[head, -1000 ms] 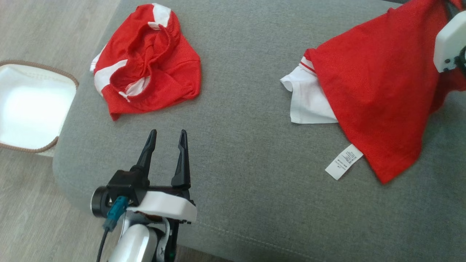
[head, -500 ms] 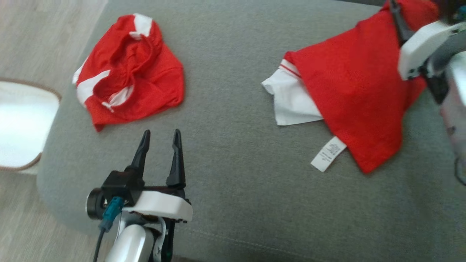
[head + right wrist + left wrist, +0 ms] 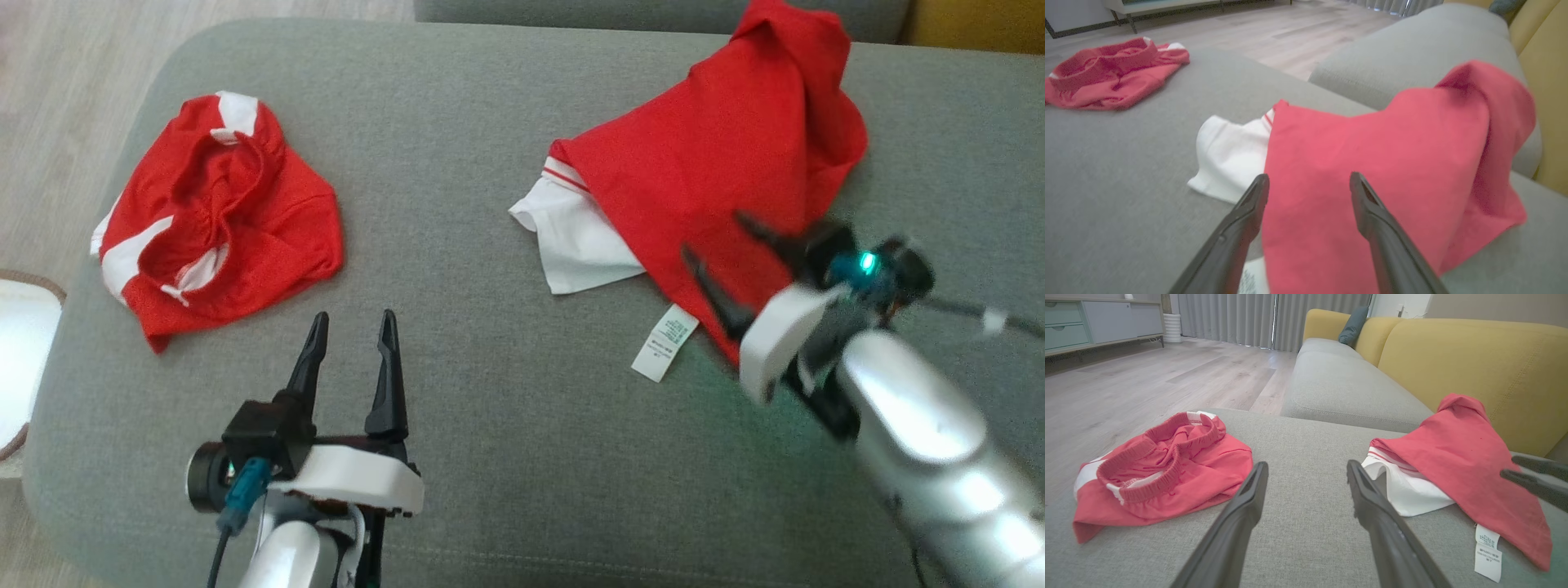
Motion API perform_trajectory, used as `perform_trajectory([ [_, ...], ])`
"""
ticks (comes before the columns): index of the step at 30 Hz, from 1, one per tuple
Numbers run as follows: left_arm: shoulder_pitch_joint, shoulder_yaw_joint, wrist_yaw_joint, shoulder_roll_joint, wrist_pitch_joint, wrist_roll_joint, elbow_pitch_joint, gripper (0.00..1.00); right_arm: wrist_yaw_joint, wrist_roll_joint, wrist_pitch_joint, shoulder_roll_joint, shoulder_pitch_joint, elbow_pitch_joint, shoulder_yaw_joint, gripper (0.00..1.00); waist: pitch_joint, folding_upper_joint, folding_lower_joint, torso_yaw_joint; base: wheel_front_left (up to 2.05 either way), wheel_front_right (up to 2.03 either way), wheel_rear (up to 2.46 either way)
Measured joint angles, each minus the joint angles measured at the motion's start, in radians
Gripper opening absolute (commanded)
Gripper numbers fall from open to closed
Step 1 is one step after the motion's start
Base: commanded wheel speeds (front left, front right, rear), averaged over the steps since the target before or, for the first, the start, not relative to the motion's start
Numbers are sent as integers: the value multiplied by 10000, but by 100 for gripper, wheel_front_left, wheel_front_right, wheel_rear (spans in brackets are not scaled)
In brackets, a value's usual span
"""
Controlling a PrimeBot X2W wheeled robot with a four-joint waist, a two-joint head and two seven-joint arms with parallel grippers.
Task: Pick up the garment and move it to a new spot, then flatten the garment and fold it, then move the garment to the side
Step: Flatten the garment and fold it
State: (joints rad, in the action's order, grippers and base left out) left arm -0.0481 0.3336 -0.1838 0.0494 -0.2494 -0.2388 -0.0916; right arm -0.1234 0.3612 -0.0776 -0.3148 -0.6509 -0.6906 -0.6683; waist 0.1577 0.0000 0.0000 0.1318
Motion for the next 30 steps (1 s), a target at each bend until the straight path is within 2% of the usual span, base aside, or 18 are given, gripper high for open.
perform_trajectory([
  [7, -3, -79, 79, 0, -2, 0, 0, 100, 0, -98, 796, -29, 1863, 1037, 132, 100, -50, 0, 0, -193, 0, 0, 0],
  [12, -12, -92, 92, 0, -2, 0, -4, 100, 0, -1026, 1310, -21, 2341, 999, 750, 100, 15, 0, 0, -184, 0, 0, 0],
  [14, -20, -100, 94, 0, -2, 0, -4, 100, 0, -1538, 1509, 153, 2339, 840, 1218, 100, 73, 0, 0, -123, 0, 0, 0],
  [19, -48, -105, 165, 0, -2, 0, -4, 100, -2, -2080, 1902, 468, 2332, 552, 1649, 100, 170, 0, 0, -14, 0, 0, 0],
  [20, -56, -105, 165, 0, -2, 0, -4, 100, -2, -2169, 1923, 497, 2327, 520, 1695, 87, 180, 0, 0, 3, 0, 0, 0],
  [21, -59, -109, 165, 0, -2, 0, -6, 100, -4, -2236, 1923, 522, 2326, 495, 1747, 58, 185, 0, 0, 15, 0, 0, 0],
  [24, -63, -134, 163, 0, -2, 0, -27, 100, -8, -2389, 1921, 627, 2322, 359, 2002, 20, 142, 0, 0, 9, 0, 0, 0],
  [25, -62, -148, 161, 0, -2, 0, -29, 100, -8, -2422, 1912, 644, 2323, 353, 2105, 3, 135, 0, 0, -6, 0, 0, 0],
  [26, -62, -159, 161, 0, -2, 0, -31, 100, -8, -2475, 1891, 658, 2327, 351, 2236, 0, 133, 0, 0, -25, 0, 0, 0],
  [30, -61, -207, 159, 0, -2, 2, -33, 100, -8, -2700, 1639, 652, 2342, 600, 3003, 0, 117, 0, 0, -168, 0, 0, 0],
])
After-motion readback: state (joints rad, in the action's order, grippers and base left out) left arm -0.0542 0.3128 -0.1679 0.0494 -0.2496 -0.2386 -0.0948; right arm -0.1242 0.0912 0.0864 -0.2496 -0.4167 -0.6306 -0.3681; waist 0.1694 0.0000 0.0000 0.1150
